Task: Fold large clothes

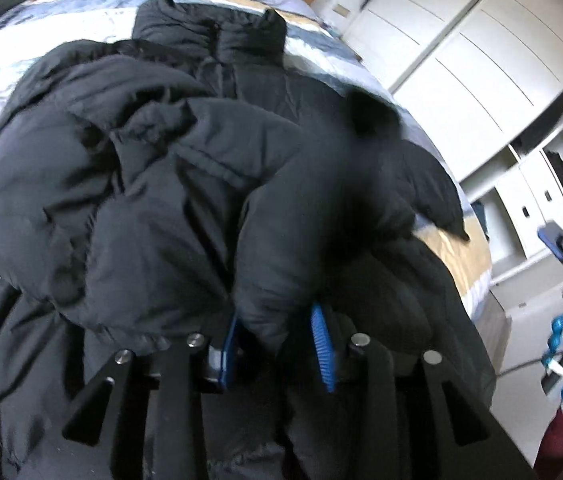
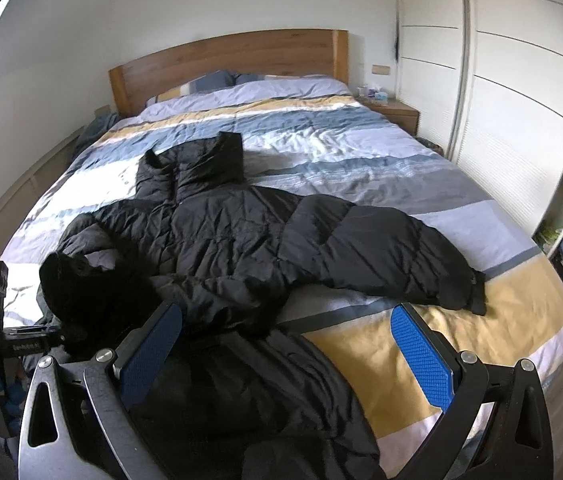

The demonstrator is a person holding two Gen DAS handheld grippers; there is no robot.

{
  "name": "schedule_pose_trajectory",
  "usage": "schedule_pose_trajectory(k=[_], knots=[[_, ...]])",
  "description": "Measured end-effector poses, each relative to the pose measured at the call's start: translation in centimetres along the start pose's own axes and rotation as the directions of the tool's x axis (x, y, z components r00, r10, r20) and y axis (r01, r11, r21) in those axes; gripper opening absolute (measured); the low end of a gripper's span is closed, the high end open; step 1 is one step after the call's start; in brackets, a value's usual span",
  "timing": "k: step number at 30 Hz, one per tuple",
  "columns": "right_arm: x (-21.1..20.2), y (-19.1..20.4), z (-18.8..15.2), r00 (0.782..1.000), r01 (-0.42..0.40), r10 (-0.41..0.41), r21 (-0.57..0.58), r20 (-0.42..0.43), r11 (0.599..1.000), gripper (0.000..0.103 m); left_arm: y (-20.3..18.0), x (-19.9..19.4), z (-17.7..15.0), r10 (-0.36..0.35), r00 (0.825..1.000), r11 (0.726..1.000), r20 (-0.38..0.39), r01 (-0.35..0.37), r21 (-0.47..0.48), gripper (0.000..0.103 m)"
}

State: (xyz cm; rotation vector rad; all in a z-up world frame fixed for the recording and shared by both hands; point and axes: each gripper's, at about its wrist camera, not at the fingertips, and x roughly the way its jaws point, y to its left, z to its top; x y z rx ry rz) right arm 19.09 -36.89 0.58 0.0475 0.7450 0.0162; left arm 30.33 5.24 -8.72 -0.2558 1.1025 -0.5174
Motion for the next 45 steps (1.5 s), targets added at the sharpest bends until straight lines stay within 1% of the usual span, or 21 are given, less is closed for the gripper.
schedule_pose_trajectory(k=[4,6,9,11,14,16,18,21,25,27,29,31,33,35,37,39,42,44,45], knots=[[0.7,1.6,0.0,0.999,-0.036,0.035,-0.029,-0.018,0.999,0.103,-0.2,-0.6,-1.4,-0.016,0.999,0.999,-0.033,0.018,0.043,0.031],[1.2,2.8,0.2,0.998,-0.053,0.052,-0.050,-0.029,0.997,0.103,-0.4,-1.5,-1.7,-0.023,0.999,0.997,-0.031,0.025,0.067,0.032],[1.8,5.0,0.7,0.995,-0.099,0.097,-0.087,-0.036,0.991,0.103,-0.5,-3.4,-1.3,-0.009,1.000,0.995,0.005,0.009,0.099,0.032],[2.2,6.7,1.2,0.989,-0.145,0.141,-0.115,-0.040,0.983,0.103,0.2,-5.0,-0.1,0.001,0.999,0.995,0.046,-0.005,0.095,0.032],[2.9,9.7,2.0,0.978,-0.209,0.205,-0.162,-0.041,0.964,0.103,1.9,-7.0,2.0,0.046,0.993,0.996,0.111,-0.054,0.072,0.032],[3.7,12.3,2.6,0.969,-0.248,0.242,-0.205,-0.053,0.947,0.103,3.7,-7.7,3.7,0.109,0.984,0.992,0.141,-0.116,0.044,0.033],[4.9,14.6,3.0,0.963,-0.269,0.260,-0.243,-0.068,0.932,0.103,5.9,-7.9,5.2,0.154,0.975,0.988,0.161,-0.156,-0.003,0.034],[6.8,18.1,3.4,0.952,-0.307,0.295,-0.293,-0.084,0.905,0.103,8.4,-7.7,6.8,0.196,0.965,0.980,0.172,-0.188,-0.062,0.035],[9.9,22.0,3.3,0.927,-0.375,0.353,-0.333,-0.126,0.865,0.103,11.3,-7.1,8.0,0.230,0.955,0.969,0.186,-0.207,-0.133,0.035],[11.7,23.6,2.6,0.914,-0.406,0.372,-0.347,-0.162,0.846,0.103,12.3,-6.5,7.9,0.234,0.956,0.966,0.175,-0.208,-0.151,0.035],[13.4,24.4,1.8,0.908,-0.418,0.372,-0.357,-0.194,0.835,0.103,13.0,-5.6,7.2,0.236,0.960,0.964,0.149,-0.212,-0.163,0.035],[15.2,24.6,0.7,0.912,-0.405,0.343,-0.372,-0.223,0.835,0.103,13.4,-4.5,6.3,0.245,0.962,0.960,0.119,-0.224,-0.166,0.035],[16.5,24.1,-0.1,0.918,-0.385,0.310,-0.373,-0.246,0.844,0.102,13.6,-3.5,5.2,0.248,0.964,0.958,0.094,-0.229,-0.174,0.035],[17.9,23.1,-0.9,0.923,-0.361,0.273,-0.367,-0.270,0.857,0.102,13.6,-2.9,4.2,0.254,0.964,0.955,0.074,-0.238,-0.178,0.035],[18.7,21.3,-1.7,0.920,-0.353,0.257,-0.342,-0.296,0.871,0.102,13.2,-2.7,3.5,0.270,0.961,0.952,0.062,-0.257,-0.165,0.035],[18.8,19.7,-2.0,0.921,-0.341,0.245,-0.328,-0.302,0.881,0.102,12.7,-3.0,3.1,0.283,0.957,0.950,0.055,-0.272,-0.156,0.035],[18.4,17.4,-2.3,0.923,-0.325,0.229,-0.308,-0.309,0.894,0.102,11.7,-4.1,2.8,0.303,0.951,0.942,0.059,-0.290,-0.166,0.035],[17.8,16.2,-2.0,0.920,-0.322,0.228,-0.283,-0.318,0.904,0.102,10.8,-5.3,2.5,0.322,0.943,0.936,0.086,-0.303,-0.180,0.035],[17.2,15.8,-1.6,0.921,-0.325,0.238,-0.270,-0.309,0.906,0.102,10.5,-5.9,2.6,0.325,0.940,0.935,0.104,-0.302,-0.186,0.035]])
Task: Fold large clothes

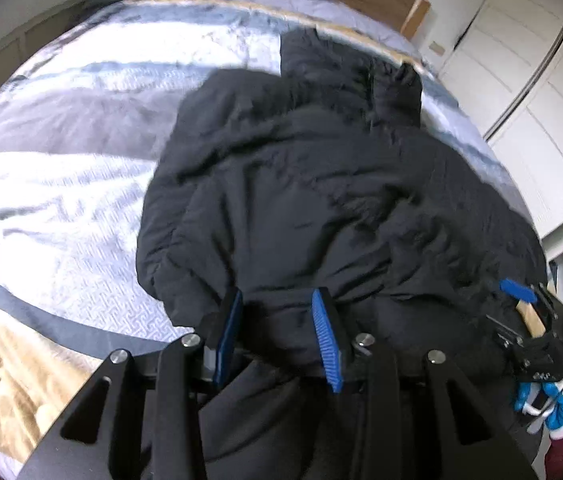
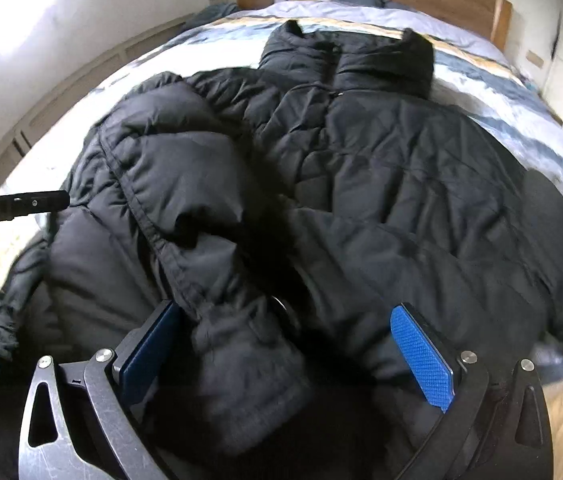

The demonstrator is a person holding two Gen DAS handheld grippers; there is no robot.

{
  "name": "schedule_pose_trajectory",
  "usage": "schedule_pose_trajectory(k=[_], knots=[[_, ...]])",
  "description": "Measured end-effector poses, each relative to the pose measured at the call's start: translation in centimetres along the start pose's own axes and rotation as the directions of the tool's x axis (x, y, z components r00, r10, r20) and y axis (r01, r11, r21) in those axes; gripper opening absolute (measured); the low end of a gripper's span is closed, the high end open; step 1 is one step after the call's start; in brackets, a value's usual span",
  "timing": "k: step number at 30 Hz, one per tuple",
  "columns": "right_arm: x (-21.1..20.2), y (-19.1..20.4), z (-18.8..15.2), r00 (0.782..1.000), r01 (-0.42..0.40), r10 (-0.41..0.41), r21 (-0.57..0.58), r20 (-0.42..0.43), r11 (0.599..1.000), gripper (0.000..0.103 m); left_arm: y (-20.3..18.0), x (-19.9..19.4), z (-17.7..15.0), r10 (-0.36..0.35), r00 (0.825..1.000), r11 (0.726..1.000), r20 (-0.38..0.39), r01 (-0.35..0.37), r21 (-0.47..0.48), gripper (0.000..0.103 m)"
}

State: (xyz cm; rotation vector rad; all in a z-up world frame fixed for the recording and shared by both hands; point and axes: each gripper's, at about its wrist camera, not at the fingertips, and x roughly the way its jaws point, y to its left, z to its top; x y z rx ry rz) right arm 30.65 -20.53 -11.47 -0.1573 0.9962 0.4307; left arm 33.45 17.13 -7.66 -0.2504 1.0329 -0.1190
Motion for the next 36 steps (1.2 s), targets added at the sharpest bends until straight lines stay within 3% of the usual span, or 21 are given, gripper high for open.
schedule_pose_trajectory(k=[3,6,11,14,22,28,36], knots=[[-2.2,0.3,1.0,0.998,0.008,-0.006,-0.020,0.068,1.000,0.102,-1.0,-1.5,0.6,-0.020,0.999,1.000,0.045,0.021,-0.023,0.035],[-2.9,1.0,1.3,0.995,0.016,-0.012,-0.048,0.095,0.999,0.102,-2.5,-1.0,0.4,-0.018,0.999,1.000,0.028,0.018,-0.014,0.038],[-0.8,1.0,-1.2,0.998,0.059,-0.058,-0.070,0.012,0.996,0.102,-4.8,1.7,-1.9,0.032,0.996,0.999,-0.082,-0.031,0.018,0.039],[-1.7,-0.5,-3.1,1.000,0.031,-0.031,-0.006,-0.002,0.999,0.102,-5.4,0.8,-3.1,0.036,0.996,0.999,-0.077,-0.035,0.017,0.039],[-7.6,-8.2,-5.6,0.992,0.009,-0.042,0.266,0.117,0.964,0.102,-6.0,-4.7,-4.9,-0.006,1.000,0.999,0.013,0.006,-0.043,0.039],[-9.8,-16.2,-8.5,0.981,0.018,-0.113,0.505,0.158,0.863,0.103,-7.6,-6.0,-4.9,-0.056,0.998,0.996,0.028,0.058,-0.066,0.039],[-9.6,-26.4,-14.1,0.970,0.035,-0.205,0.765,0.128,0.643,0.103,-7.9,-6.5,-5.8,-0.034,0.999,0.997,0.021,0.036,-0.072,0.039]])
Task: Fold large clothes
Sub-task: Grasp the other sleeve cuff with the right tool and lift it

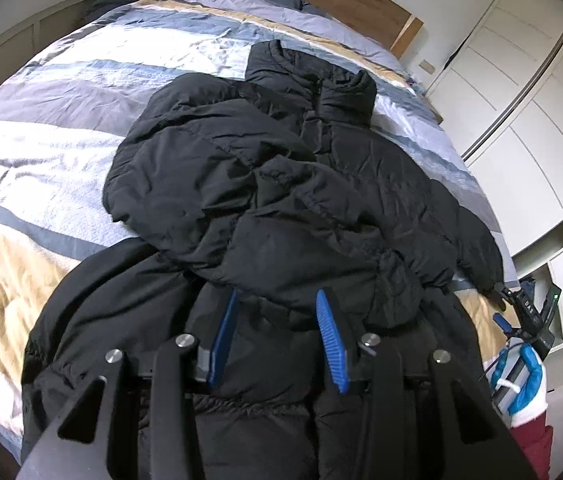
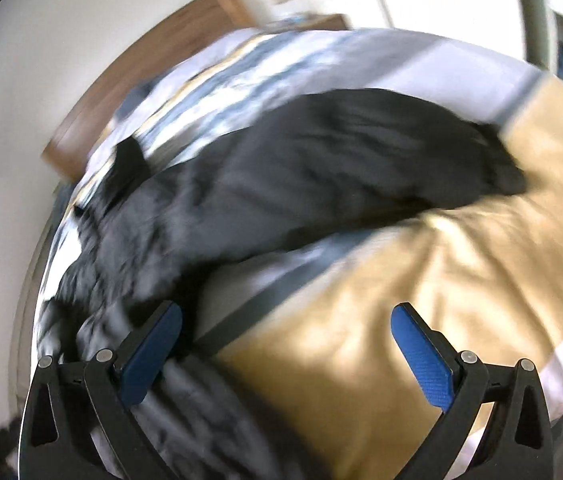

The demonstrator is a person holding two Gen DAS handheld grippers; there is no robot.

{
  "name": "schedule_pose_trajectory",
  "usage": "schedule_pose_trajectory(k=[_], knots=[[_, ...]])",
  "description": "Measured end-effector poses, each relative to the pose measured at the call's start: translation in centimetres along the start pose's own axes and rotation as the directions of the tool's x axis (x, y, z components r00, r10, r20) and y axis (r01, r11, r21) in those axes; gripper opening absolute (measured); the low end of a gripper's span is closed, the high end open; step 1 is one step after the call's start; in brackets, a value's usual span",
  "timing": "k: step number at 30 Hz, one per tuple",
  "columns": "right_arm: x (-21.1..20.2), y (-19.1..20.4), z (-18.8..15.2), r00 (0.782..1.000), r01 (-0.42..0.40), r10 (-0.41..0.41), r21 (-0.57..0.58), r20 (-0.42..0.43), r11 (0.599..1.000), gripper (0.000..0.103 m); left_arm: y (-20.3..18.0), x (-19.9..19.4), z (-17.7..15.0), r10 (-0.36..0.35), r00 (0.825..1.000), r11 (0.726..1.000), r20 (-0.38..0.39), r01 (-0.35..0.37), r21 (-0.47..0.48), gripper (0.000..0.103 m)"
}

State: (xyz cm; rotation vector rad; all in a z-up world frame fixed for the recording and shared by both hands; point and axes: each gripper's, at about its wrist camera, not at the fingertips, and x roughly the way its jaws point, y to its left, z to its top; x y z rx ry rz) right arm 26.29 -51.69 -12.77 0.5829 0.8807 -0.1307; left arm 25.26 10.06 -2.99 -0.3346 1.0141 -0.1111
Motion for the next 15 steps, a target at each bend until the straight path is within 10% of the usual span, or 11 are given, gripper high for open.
schedule_pose_trajectory(k=[15], knots=[[4.9,-10.3,6.5,0.999,-0.029,0.024,0.311,0.022,0.950,0.103,3.8,1.6,-1.6,0.089,0.995,0.987,-0.054,-0.096,-0.127,0.043]])
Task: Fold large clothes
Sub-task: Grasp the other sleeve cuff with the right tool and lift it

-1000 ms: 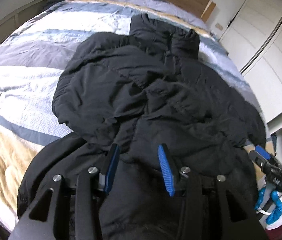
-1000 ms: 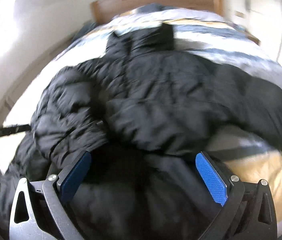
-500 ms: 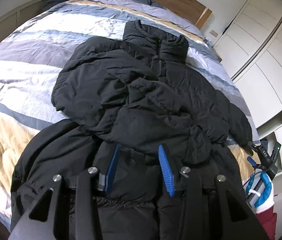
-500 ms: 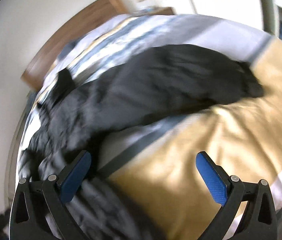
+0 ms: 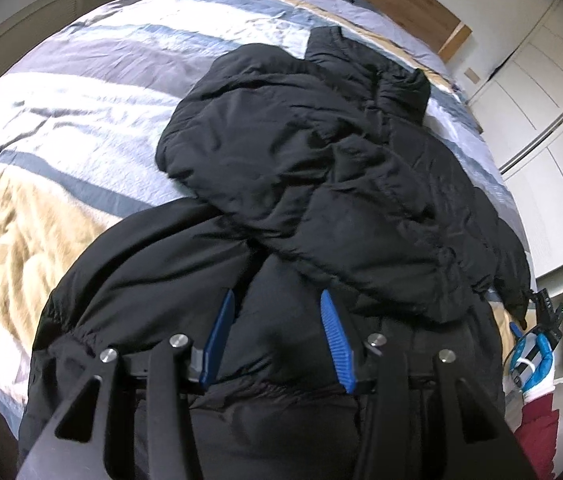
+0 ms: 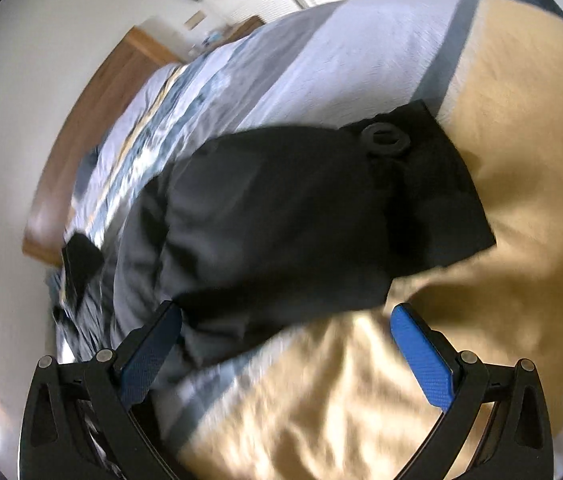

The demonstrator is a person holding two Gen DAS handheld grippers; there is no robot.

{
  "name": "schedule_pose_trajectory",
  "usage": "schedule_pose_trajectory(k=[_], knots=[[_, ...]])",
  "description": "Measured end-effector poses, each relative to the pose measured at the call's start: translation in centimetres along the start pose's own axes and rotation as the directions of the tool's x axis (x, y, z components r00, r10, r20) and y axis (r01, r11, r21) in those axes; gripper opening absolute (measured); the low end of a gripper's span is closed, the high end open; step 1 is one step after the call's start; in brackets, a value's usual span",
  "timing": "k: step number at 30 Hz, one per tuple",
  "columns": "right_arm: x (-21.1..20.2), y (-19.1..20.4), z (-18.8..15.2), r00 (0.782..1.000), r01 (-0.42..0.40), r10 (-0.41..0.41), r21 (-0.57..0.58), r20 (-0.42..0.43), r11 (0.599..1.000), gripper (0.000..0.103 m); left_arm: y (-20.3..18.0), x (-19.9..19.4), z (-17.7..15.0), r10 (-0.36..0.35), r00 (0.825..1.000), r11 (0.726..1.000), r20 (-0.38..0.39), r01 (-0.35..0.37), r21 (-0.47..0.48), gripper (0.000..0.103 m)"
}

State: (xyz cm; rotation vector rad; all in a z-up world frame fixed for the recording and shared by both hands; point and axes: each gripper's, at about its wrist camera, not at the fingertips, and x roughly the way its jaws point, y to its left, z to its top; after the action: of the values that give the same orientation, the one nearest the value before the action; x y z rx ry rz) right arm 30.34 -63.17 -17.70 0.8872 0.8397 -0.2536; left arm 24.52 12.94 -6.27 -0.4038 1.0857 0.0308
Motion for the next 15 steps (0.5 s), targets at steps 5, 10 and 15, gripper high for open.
schedule_pose_trajectory(k=[5,10,15], knots=[[0.8,0.0,2.4,1.000,0.013,-0.014,0.007,0.021,1.000,0.103,0.4,0.7,0.1,0.024,1.000,0.999,-0.014,-0.024,-0.022,0.043],[1.5,0.4,4.2,1.000,-0.003,0.003,0.002,0.020,1.000,0.083,-0.1,1.6,0.2,0.029,0.999,0.999,-0.029,-0.030,-0.017,0.043],[0.9,0.9,5.0,0.998,-0.030,0.030,-0.006,0.060,1.000,0.040,-0.7,2.4,0.0,0.029,0.999,1.000,-0.045,-0.029,-0.005,0.043]])
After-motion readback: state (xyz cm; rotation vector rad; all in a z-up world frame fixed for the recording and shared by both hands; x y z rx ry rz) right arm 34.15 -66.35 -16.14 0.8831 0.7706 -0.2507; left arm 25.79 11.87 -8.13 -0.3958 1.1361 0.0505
